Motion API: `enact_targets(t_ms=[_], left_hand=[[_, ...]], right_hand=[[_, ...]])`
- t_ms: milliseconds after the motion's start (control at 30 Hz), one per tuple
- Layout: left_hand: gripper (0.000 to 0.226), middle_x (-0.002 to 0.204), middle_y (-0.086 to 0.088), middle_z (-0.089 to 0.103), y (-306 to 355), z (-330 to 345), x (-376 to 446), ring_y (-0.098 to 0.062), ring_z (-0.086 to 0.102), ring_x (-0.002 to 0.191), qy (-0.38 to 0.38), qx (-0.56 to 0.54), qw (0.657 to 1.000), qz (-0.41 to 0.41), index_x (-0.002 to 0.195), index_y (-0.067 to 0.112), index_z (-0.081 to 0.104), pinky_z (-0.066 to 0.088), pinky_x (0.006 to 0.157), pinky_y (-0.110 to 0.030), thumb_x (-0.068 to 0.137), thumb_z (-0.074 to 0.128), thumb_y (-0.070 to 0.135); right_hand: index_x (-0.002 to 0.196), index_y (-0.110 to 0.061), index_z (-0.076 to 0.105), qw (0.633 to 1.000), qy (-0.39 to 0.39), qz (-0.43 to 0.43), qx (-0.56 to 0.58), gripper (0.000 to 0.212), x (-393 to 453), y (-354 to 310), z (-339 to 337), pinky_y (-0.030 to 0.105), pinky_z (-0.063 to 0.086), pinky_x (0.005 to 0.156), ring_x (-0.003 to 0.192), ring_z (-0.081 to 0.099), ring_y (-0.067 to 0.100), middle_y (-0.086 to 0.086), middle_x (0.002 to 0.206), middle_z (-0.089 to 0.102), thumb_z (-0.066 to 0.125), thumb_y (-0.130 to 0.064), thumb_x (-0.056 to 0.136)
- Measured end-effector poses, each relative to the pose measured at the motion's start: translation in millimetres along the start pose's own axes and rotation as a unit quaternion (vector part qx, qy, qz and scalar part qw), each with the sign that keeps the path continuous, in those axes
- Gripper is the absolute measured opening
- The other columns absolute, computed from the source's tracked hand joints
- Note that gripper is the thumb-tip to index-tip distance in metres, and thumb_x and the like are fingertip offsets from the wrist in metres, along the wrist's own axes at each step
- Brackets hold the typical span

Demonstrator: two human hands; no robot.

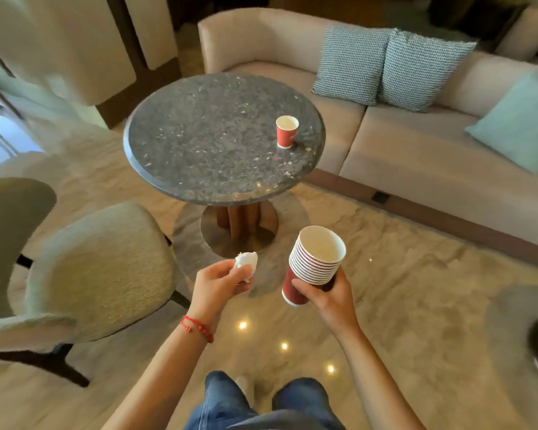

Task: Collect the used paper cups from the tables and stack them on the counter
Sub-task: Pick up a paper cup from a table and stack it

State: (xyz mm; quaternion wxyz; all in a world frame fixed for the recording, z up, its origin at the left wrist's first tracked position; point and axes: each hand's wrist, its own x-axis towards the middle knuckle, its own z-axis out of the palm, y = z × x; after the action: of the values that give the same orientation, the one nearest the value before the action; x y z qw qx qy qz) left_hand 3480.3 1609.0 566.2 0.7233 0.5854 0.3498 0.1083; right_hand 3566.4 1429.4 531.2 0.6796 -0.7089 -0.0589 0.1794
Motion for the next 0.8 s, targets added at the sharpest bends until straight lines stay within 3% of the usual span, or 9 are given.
enact_targets(t_ms=[133, 233, 567, 800], left_hand=[[0.009, 0.075, -0.005, 0.069, 14.3, 7.0, 38.3, -0.013, 0.066, 0.068, -0.022, 0.004, 1.000, -0.005, 0.072, 0.016, 0.074, 0.055, 0.064, -0.023, 0.078, 0.069, 0.012], [0.016, 0.071, 0.000, 0.070, 25.3, 19.2, 67.9, -0.011, 0.066, 0.067, -0.030, 0.006, 1.000, -0.004, 0.066, 0.019, 0.075, 0.057, 0.065, -0.024, 0.078, 0.069, 0.011], [0.019, 0.065, -0.002, 0.071, 57.7, 89.0, 191.4, -0.017, 0.066, 0.068, -0.032, -0.007, 0.999, -0.015, 0.066, 0.018, 0.072, 0.057, 0.070, -0.028, 0.080, 0.066, 0.007], [0.022, 0.062, 0.001, 0.069, 91.4, 138.1, 261.7, -0.011, 0.065, 0.061, -0.003, -0.039, 0.999, -0.021, 0.064, 0.016, 0.072, 0.056, 0.060, -0.021, 0.081, 0.065, 0.005]], right_hand=[[0.115, -0.014, 0.058, 1.000, 0.022, 0.002, -0.004, 0.073, 26.8, -6.1, 5.2, 0.018, 0.051, 0.075, 0.096, 0.066, 0.010, -0.001, 0.104, 0.070, 0.084, -0.036, 0.050], [0.114, -0.015, 0.059, 1.000, 0.026, 0.001, -0.010, 0.066, 55.8, -9.3, 4.1, 0.015, 0.050, 0.072, 0.096, 0.066, 0.008, -0.002, 0.104, 0.070, 0.085, -0.026, 0.054], [0.118, -0.011, 0.056, 1.000, 0.004, -0.023, -0.014, 0.075, 201.1, -32.3, -13.8, 0.013, 0.049, 0.073, 0.096, 0.065, 0.005, 0.000, 0.109, 0.067, 0.083, -0.034, 0.051], [0.120, -0.014, 0.056, 0.999, -0.012, -0.035, -0.032, 0.076, 304.4, -65.2, -35.1, 0.010, 0.048, 0.074, 0.097, 0.064, 0.001, -0.009, 0.105, 0.068, 0.083, -0.036, 0.052]])
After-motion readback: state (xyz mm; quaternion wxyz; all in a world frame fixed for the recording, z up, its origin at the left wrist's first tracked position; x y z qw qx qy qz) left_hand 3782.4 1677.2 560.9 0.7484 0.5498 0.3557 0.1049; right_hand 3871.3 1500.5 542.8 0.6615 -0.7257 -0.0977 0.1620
